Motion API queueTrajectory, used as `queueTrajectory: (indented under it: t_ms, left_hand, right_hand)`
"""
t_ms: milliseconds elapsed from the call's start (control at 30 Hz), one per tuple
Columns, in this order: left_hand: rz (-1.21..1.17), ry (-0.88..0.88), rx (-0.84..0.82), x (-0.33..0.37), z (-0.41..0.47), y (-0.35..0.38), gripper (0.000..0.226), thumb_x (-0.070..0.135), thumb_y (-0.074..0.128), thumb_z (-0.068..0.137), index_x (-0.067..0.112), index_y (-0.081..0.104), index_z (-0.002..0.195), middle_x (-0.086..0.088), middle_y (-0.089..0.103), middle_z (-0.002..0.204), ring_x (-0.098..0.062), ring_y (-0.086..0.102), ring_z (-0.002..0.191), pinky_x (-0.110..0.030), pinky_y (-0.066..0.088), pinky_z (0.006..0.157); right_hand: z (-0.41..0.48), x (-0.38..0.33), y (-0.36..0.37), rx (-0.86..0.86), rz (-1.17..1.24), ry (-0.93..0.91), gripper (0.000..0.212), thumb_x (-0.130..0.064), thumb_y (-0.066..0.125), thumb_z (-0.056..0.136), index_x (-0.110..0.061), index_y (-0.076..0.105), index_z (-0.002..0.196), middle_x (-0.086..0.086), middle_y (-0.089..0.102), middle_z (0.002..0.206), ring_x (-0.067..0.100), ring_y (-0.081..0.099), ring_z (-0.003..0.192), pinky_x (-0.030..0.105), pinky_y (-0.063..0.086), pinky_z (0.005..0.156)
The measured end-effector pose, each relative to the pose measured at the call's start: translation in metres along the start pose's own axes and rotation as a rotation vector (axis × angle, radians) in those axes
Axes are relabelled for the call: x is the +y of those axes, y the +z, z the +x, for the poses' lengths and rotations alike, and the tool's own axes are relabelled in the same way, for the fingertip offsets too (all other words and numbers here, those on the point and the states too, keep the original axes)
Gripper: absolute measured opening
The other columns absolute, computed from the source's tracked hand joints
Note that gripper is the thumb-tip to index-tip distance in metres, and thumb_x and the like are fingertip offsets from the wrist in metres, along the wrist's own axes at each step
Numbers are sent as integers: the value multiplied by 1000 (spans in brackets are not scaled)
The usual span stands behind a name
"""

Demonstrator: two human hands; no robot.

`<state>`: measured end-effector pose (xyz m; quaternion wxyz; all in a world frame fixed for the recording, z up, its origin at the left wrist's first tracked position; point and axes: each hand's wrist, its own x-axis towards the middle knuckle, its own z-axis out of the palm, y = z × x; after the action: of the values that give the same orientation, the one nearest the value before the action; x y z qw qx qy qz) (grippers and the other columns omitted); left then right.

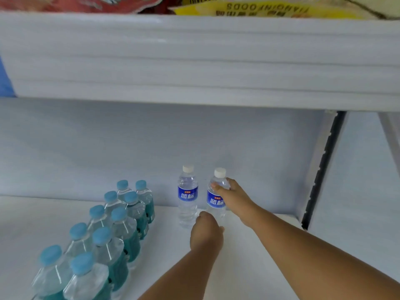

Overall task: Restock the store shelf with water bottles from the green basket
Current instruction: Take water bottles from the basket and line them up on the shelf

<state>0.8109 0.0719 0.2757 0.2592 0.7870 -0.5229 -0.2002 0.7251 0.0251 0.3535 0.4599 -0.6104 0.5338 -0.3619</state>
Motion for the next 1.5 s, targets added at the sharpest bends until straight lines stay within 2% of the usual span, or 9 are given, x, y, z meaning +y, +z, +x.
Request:
queueTrajectory:
  t_ms: [167,300,467,633,733,900,1167,1333,1500]
  left_hand:
    - [0,61,-16,-20,-27,-29,40,41,59,98,17,53,129,-2,63,128,-22,63,116,-28,50,89]
    - [28,91,-88,-49,-52,-47,37,46,58,93,27,62,124,4,66,123,-18,65,104,-30,54,86]
    - [79,179,-123,-75,-89,-67,20,44,61,92,29,68,102,6,69,101,-17,67,86,-27,54,73]
    - [80,269,-194,-103,-141,-79,16,40,62,92,27,71,96,10,70,92,-14,66,83,-31,57,75]
    - [72,313,-224,-121,-172,-89,17,39,62,92,26,72,92,8,71,88,-15,67,79,-30,55,66]
    - [154,380,-357,-178,-228,-78,18,42,57,88,28,68,91,8,72,89,-14,69,81,-33,60,74]
    - [339,350,-596,-287,-293,-50,20,43,58,89,27,69,95,4,73,100,-18,68,90,-35,59,80]
    - [366,235,-698,-335,-320,-17,32,41,47,88,20,58,67,5,60,67,-16,60,61,-30,53,60]
    - [415,160,-799,-377,-332,37,25,46,51,89,30,69,95,7,71,99,-19,67,88,-35,58,76]
  right_hand:
    - [-15,-5,-4,128,-4,25,94,-57,75,83,-16,29,154,8,47,150,27,56,128,37,51,94]
    - [-40,5,-4,218,-255,-30,64,-50,70,86,-13,50,134,7,56,134,29,58,121,40,50,96]
    - [-97,17,-2,138,-395,-123,28,-40,63,93,-15,62,104,1,68,100,22,65,93,37,54,83]
    - [-176,50,16,89,-587,-197,16,-35,62,93,-19,64,97,-3,70,98,21,65,91,36,54,83]
    - [-223,67,30,104,-586,-195,10,-34,61,93,-23,62,92,-6,69,90,20,64,85,34,53,76]
    - [-304,110,81,86,-583,-180,10,-27,58,94,-19,64,93,-4,70,83,18,65,77,35,55,71]
    - [-390,181,153,-119,-679,16,13,-36,57,89,-24,63,88,-5,68,77,17,64,71,36,54,65]
    - [-416,230,170,-246,-673,171,9,-34,56,90,-28,63,91,-8,69,88,15,66,80,38,57,76]
    - [-428,306,182,-289,-702,327,10,-33,54,92,-27,61,92,-8,67,86,15,66,76,35,56,73]
